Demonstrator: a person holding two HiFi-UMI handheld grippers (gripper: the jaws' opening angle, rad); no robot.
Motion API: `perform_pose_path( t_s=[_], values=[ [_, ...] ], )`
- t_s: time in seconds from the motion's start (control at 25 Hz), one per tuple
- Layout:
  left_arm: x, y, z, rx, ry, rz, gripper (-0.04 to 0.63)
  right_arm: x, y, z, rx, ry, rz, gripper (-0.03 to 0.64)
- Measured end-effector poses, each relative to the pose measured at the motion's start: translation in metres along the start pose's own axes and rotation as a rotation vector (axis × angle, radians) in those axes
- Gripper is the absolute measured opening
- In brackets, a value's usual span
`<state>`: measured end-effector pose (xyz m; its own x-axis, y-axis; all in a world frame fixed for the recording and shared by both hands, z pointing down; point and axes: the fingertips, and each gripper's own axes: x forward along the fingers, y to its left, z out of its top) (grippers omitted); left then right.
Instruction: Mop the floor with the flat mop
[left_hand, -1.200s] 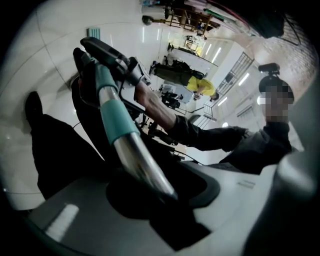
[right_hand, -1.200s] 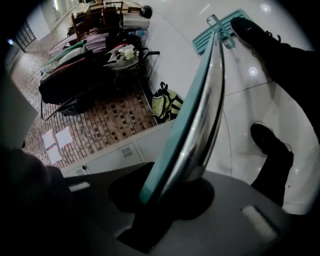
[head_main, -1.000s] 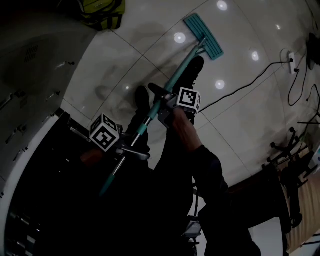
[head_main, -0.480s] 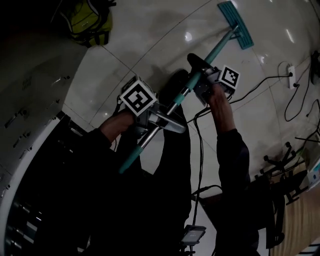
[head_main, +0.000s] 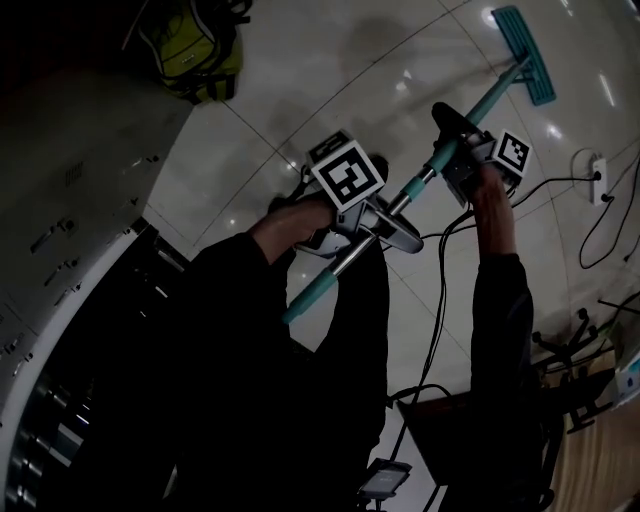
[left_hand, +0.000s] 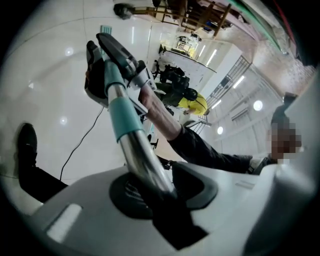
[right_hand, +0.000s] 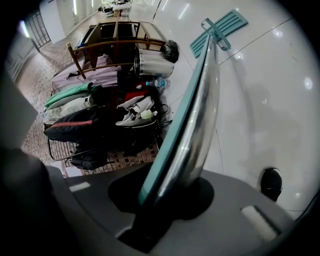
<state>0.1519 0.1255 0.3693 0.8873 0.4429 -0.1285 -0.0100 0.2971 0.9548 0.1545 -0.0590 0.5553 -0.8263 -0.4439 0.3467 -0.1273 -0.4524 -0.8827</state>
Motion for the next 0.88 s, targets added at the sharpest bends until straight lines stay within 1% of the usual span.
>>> perform_pose_path(
  t_s=[0.12,0.32,0.44,0.6,0.72,0.8,0.88],
  values=[
    [-0.002,0.006,-0.005,-0.017,0.005,0.023,0.116,0.000,-0.001,-0.002,-0.003,-0.008,-0.010,0.097],
    [-0.005,-0.003,-0.019,-0.016,0.003,-0.015,0.120,0.003,0.000,-0.014,-0.002,-0.051,0.007,0.098],
    [-0.014,-0.009,-0.042,0.024,0.019,0.004,0.123,0.006,0.010,-0.040,-0.020,-0.048,0.008,0.101],
    [-0.032,-0.025,-0.101,0.064,0.049,0.030,0.126,0.013,0.032,-0.097,-0.055,-0.040,0.027,0.104],
    [-0.044,-0.031,-0.156,0.097,0.061,0.053,0.123,0.018,0.043,-0.153,-0.072,-0.031,0.036,0.103],
    [-0.053,-0.034,-0.197,0.087,0.064,0.057,0.123,0.024,0.047,-0.194,-0.069,-0.023,0.049,0.103],
    [-0.062,-0.041,-0.235,0.061,0.051,0.041,0.125,0.031,0.050,-0.234,-0.047,-0.017,0.063,0.103]
  ],
)
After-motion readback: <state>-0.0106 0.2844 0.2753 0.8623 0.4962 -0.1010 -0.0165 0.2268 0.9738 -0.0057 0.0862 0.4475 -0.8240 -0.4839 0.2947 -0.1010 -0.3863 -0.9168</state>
